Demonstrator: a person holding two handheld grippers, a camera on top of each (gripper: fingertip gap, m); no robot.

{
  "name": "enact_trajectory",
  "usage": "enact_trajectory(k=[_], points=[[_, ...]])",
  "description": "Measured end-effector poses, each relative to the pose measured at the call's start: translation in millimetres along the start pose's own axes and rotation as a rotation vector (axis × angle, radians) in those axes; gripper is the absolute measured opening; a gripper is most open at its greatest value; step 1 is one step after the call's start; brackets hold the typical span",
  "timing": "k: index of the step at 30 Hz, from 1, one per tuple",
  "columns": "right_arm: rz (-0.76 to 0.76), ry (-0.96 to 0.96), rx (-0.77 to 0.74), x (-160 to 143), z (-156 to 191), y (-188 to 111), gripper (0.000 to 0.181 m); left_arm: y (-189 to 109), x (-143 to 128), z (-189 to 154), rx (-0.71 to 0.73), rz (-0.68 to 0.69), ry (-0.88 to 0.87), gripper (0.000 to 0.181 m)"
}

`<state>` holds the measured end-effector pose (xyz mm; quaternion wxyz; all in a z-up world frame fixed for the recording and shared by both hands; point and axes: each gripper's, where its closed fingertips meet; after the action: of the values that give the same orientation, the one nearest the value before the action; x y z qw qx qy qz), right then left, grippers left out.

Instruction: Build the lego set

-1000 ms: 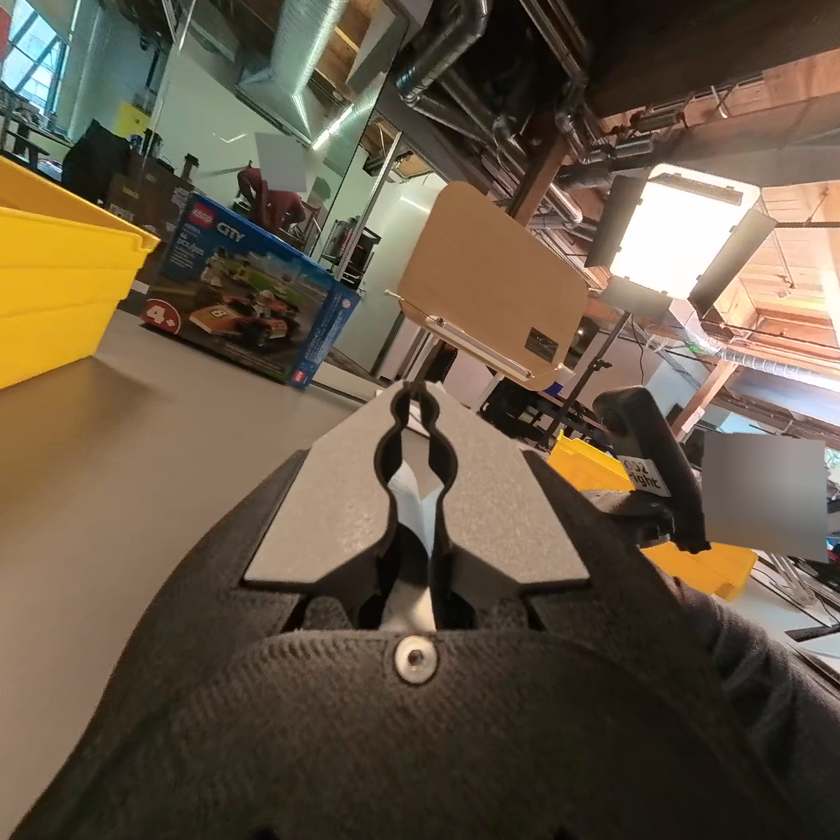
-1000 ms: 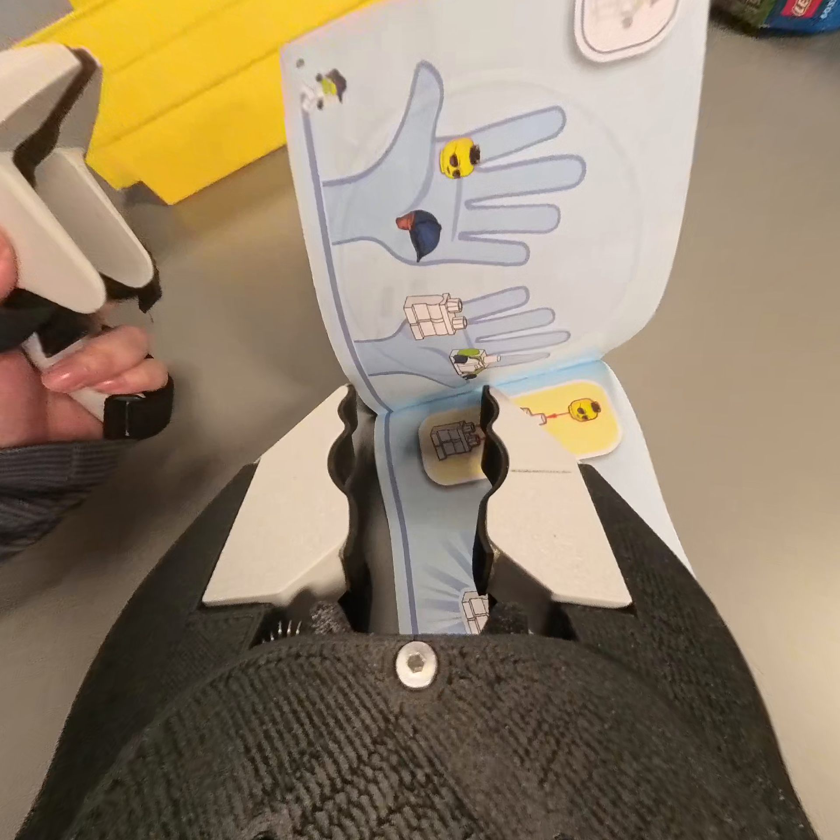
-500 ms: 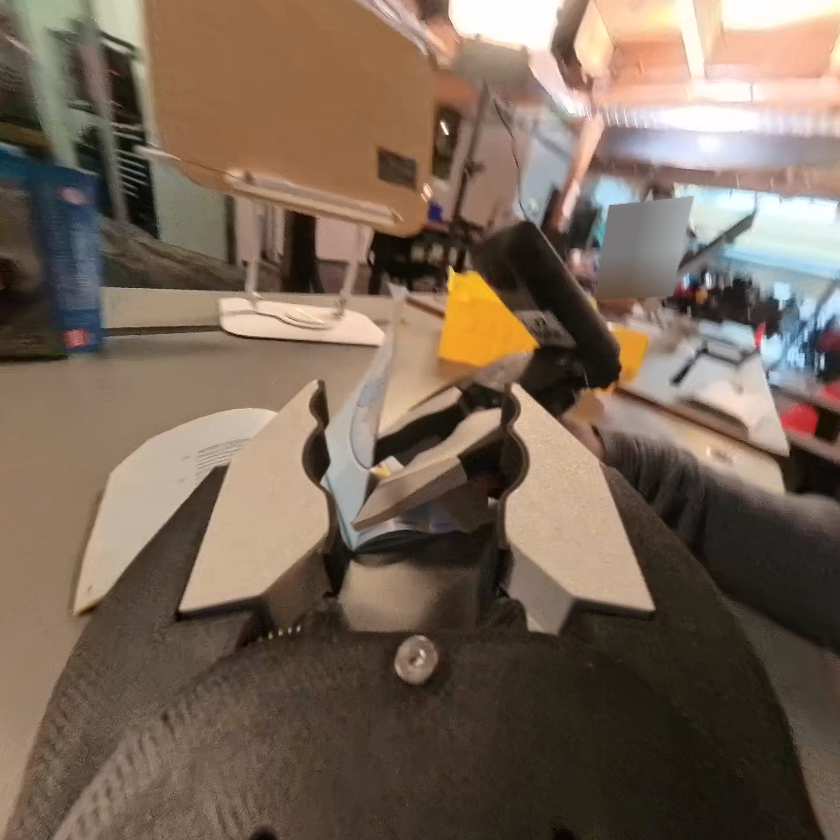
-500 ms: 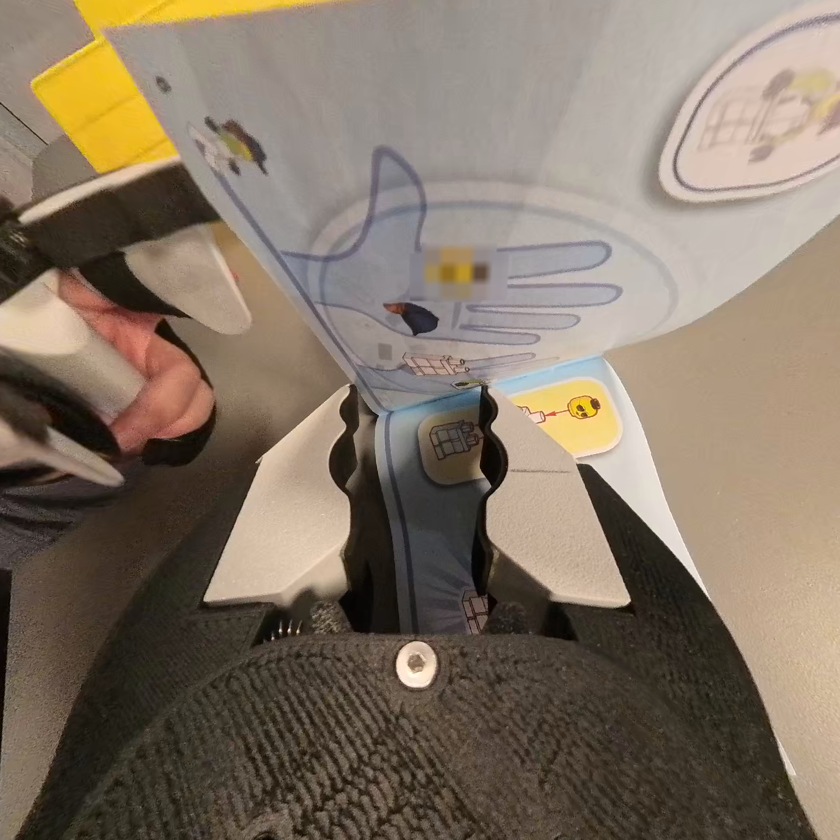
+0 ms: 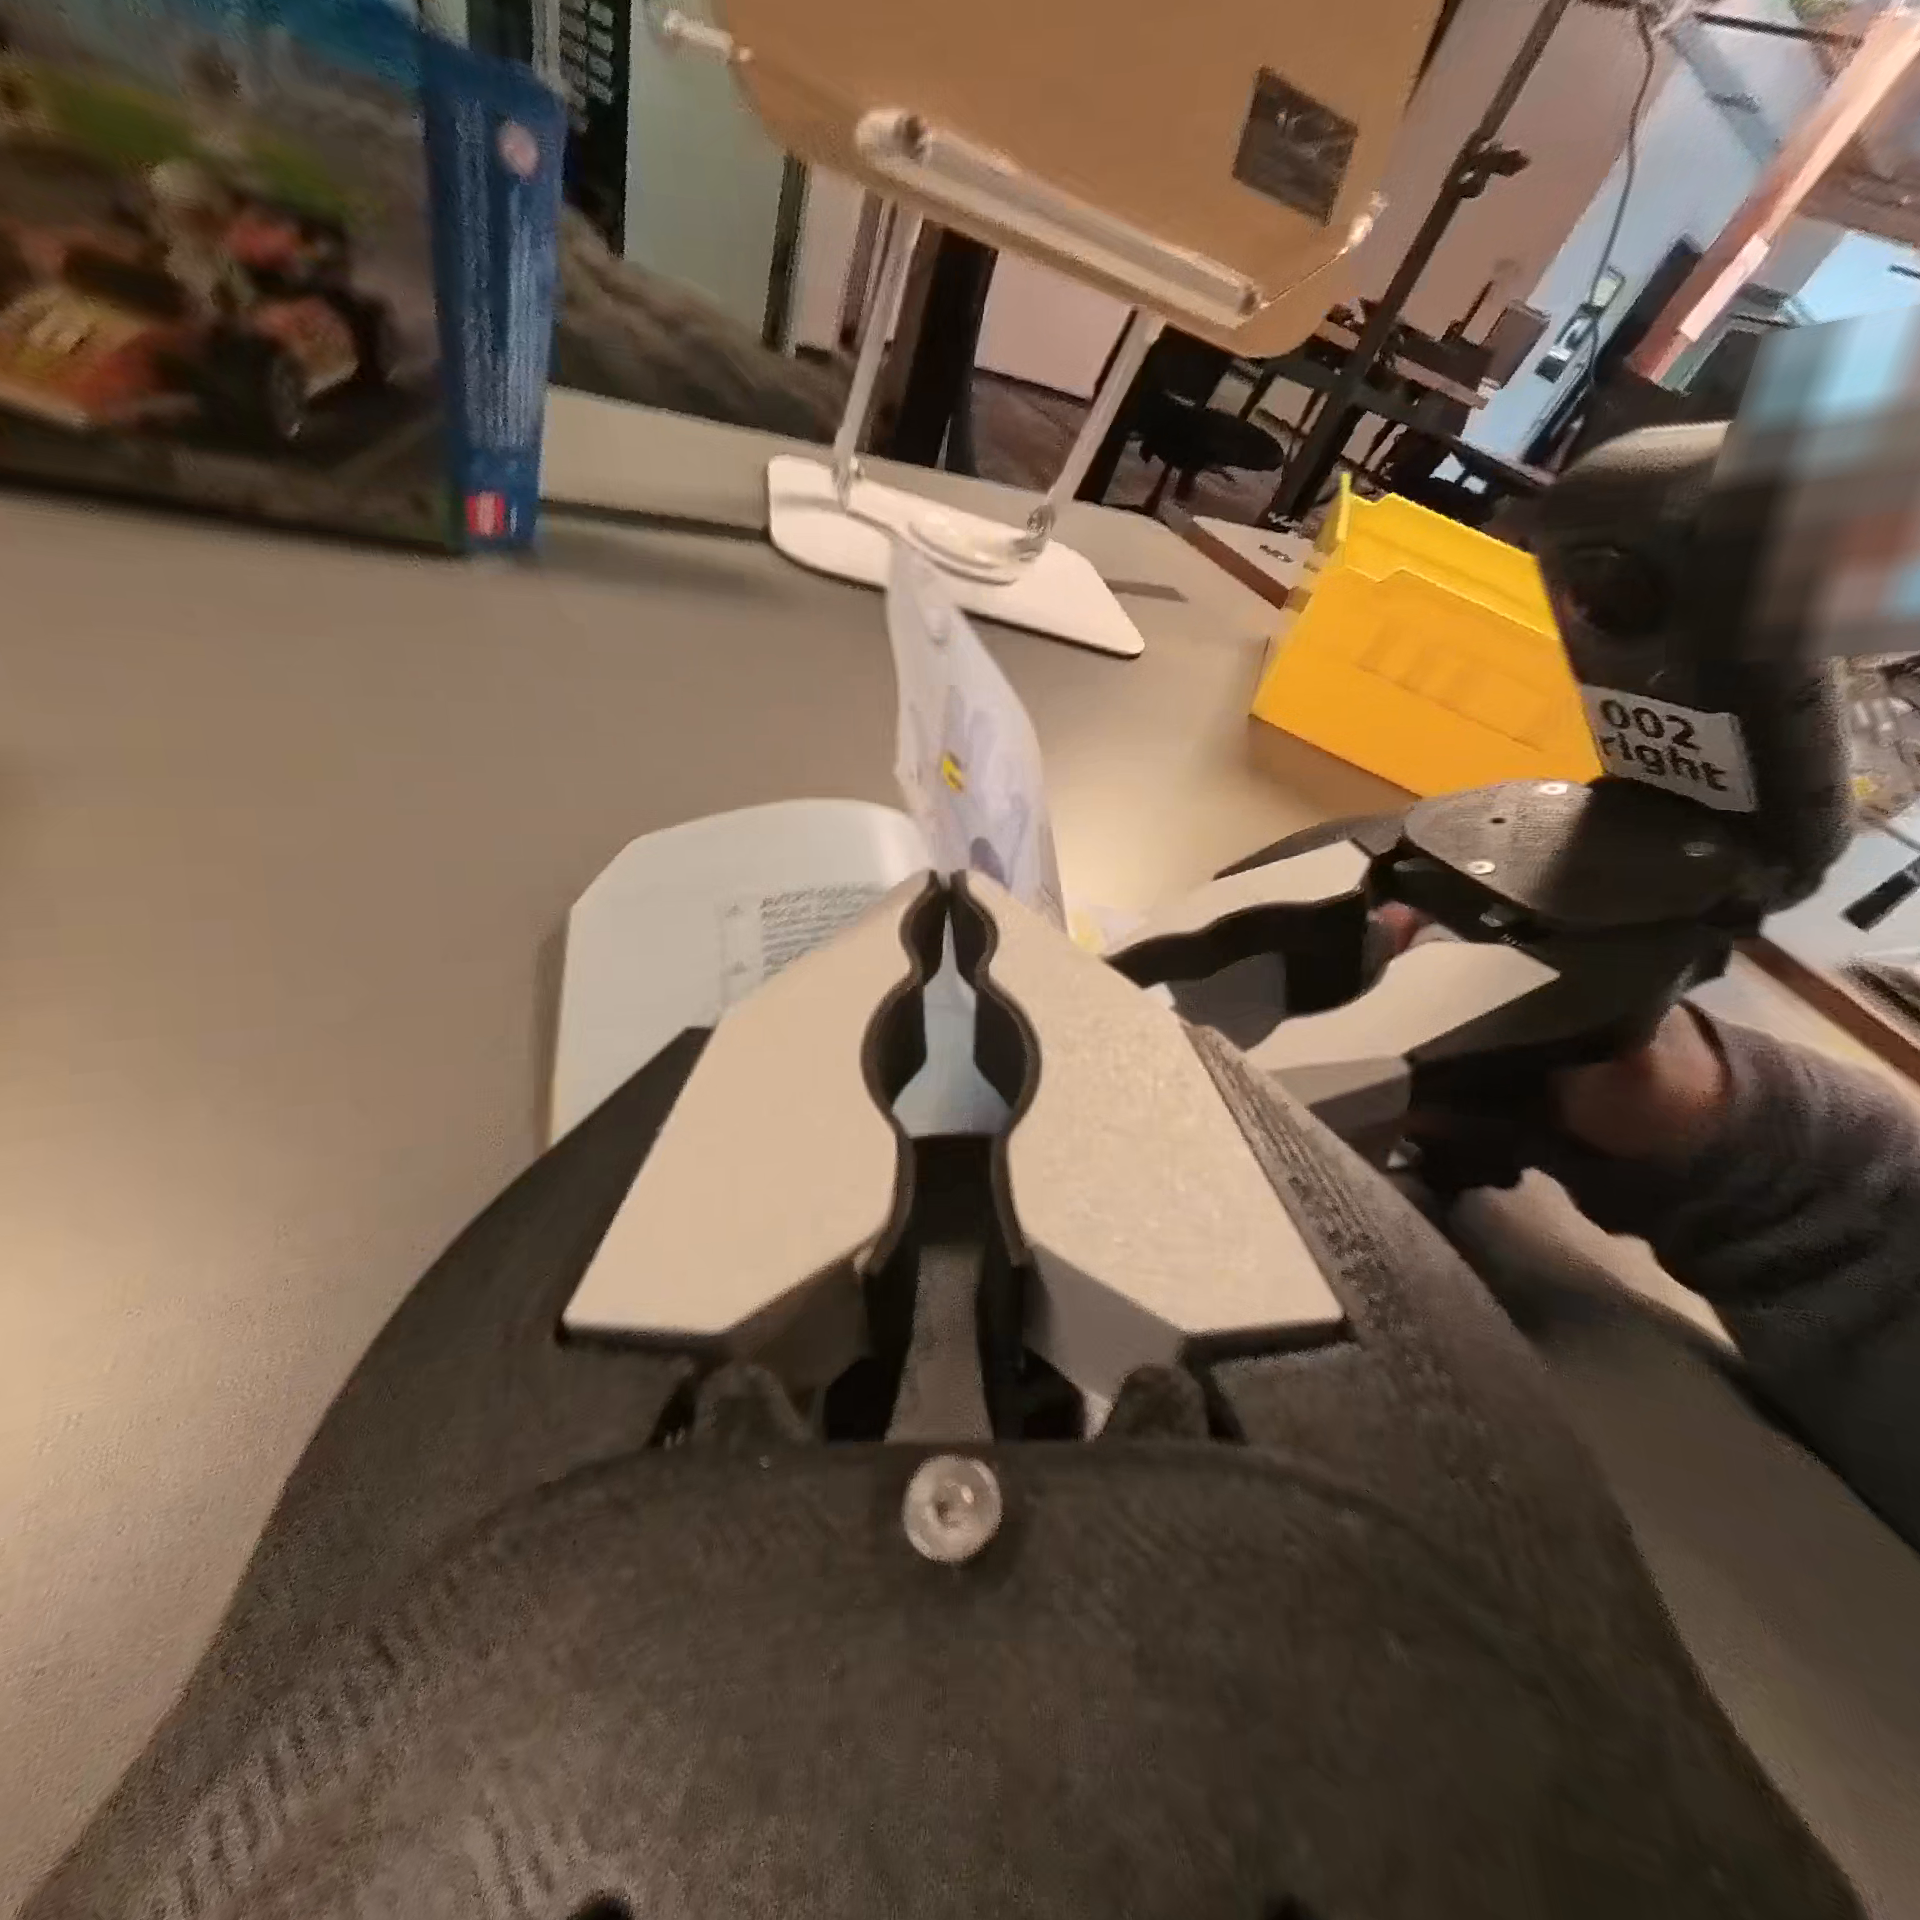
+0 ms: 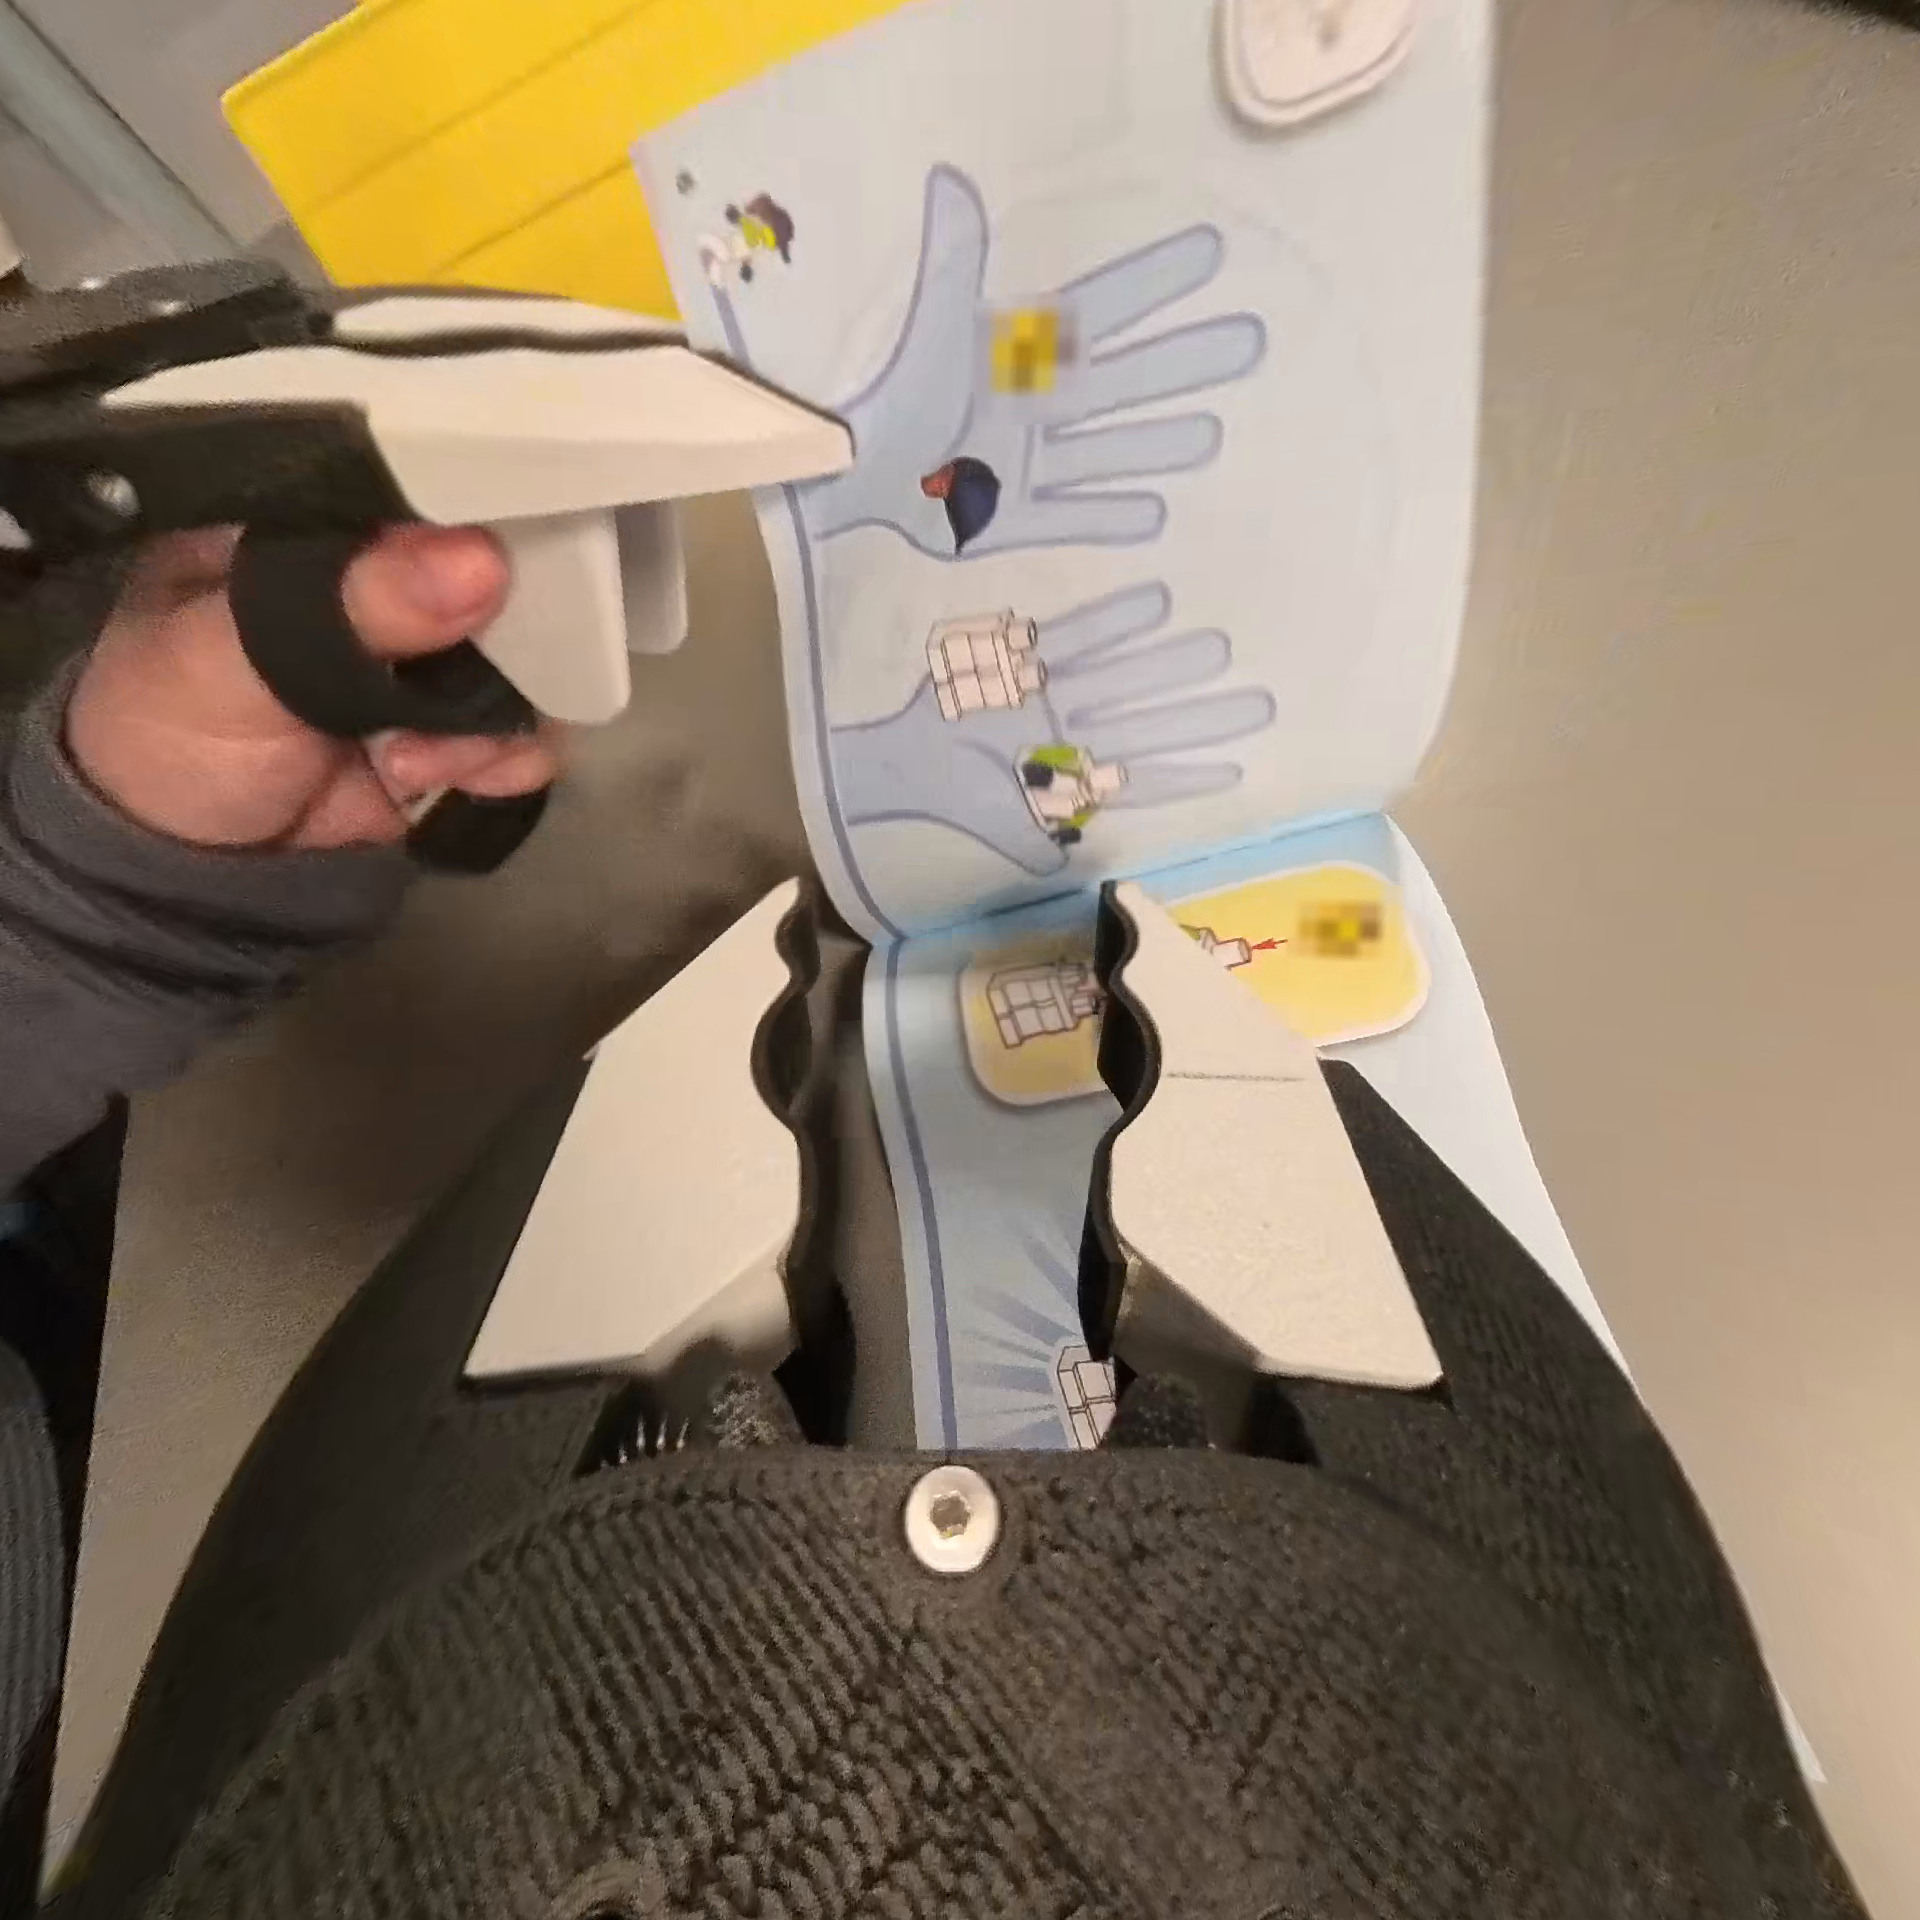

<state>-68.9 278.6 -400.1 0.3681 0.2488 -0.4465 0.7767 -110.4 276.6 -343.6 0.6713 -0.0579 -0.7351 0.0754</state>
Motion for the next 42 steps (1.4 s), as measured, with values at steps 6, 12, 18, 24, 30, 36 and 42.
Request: enact_trajectory(k=[6, 12, 18, 24, 30, 36, 42], points=[[0.036, -0.04, 0.059, -9.1, -2.3, -15.4, 0.052, -29.3, -34.0, -3.4, -0.108, 0.205, -0.168, 0.0], [0.058, -0.113, 0.082, -15.1, -1.5, -22.7, 0.052, -41.3, -61.7, -13.6, -0.192, 0.356, -0.244, 0.0], [-0.047, -0.11, 0.124, 0.9, 6.6, -30.4, 0.049, -42.6, -75.9, -22.2, -0.245, 0.419, -0.281, 0.0], [-0.029, -0.146, 0.031, -0.6, 9.4, -10.3, 0.042, -43.9, -75.0, -22.1, -0.257, 0.404, -0.305, 0.0], [0.054, -0.178, -0.012, -12.4, 6.2, -2.3, 0.044, -54.8, -69.8, -12.2, -0.203, 0.349, -0.319, 0.001], [0.069, -0.198, -0.033, -14.6, 4.8, -0.6, 0.044, -67.5, -72.4, -1.7, -0.136, 0.355, -0.303, 0.011], [0.072, -0.205, -0.038, -15.2, 4.5, -0.2, 0.044, -77.4, -60.5, 4.2, -0.099, 0.275, -0.309, 0.011]])
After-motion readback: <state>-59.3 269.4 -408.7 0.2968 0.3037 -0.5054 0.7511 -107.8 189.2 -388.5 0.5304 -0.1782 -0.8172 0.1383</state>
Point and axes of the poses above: each gripper's, where its closed fingertips meet, y out along the fingers, x out of its top, z = x × y across the jaws, and after that the axes turned 14 degrees about y, right-handed
